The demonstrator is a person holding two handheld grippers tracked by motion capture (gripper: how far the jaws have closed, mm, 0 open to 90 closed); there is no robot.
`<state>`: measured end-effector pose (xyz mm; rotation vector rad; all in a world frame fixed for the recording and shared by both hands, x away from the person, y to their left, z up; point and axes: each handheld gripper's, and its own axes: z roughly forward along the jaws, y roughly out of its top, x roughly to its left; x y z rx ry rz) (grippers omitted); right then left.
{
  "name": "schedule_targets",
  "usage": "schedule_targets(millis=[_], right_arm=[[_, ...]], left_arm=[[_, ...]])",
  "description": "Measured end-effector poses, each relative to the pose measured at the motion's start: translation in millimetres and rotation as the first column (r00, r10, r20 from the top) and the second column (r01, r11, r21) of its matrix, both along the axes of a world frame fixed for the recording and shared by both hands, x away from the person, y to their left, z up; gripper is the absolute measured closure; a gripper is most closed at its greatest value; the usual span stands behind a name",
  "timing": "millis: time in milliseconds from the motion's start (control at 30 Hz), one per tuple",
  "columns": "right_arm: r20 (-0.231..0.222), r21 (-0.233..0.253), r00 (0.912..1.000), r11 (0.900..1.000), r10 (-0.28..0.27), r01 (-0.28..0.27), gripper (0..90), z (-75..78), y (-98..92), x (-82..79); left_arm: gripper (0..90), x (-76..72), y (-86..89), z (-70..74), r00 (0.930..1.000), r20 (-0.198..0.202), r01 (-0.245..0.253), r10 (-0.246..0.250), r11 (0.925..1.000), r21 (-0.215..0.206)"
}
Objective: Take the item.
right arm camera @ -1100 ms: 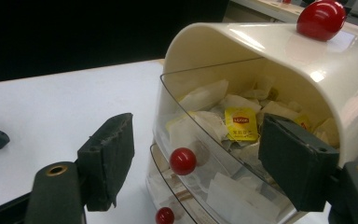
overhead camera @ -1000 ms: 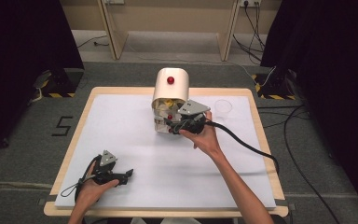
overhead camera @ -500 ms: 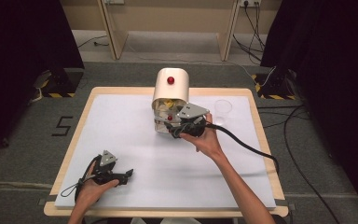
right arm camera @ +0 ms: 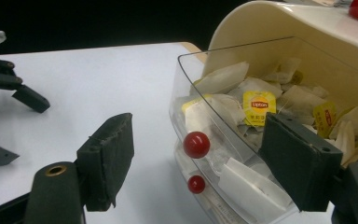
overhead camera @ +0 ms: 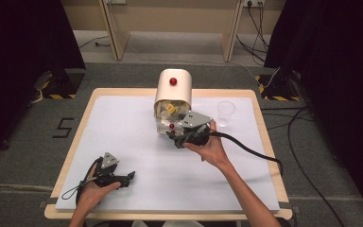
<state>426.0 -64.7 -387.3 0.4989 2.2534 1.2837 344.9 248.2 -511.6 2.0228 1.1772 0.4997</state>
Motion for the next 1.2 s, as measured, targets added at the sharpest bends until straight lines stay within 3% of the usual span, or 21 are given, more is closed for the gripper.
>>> schedule_targets(millis=[267,767,1200], right_arm=[[0.001,-0.015,0.9998,1.0,0.02,-0.02,26.4,-2.0,-1.3,-13.3],[-0.033,0.004,0.9981,0.999,0.052,-0.052,27.7,-5.7,-6.3,-28.1],[-0.04,-0.024,0.9966,0.997,0.072,-0.073,28.2,-7.9,-6.6,-37.4]], left_arm=[[10.3,0.0,0.0,0.0,1.0,0.0,-0.001,0.001,1.0,0.001],[10.3,0.0,0.1,0.0,1.0,0.0,0.0,0.0,1.0,0.0],[10.3,-0.1,0.0,0.0,1.0,0.0,-0.001,0.001,1.0,0.001]])
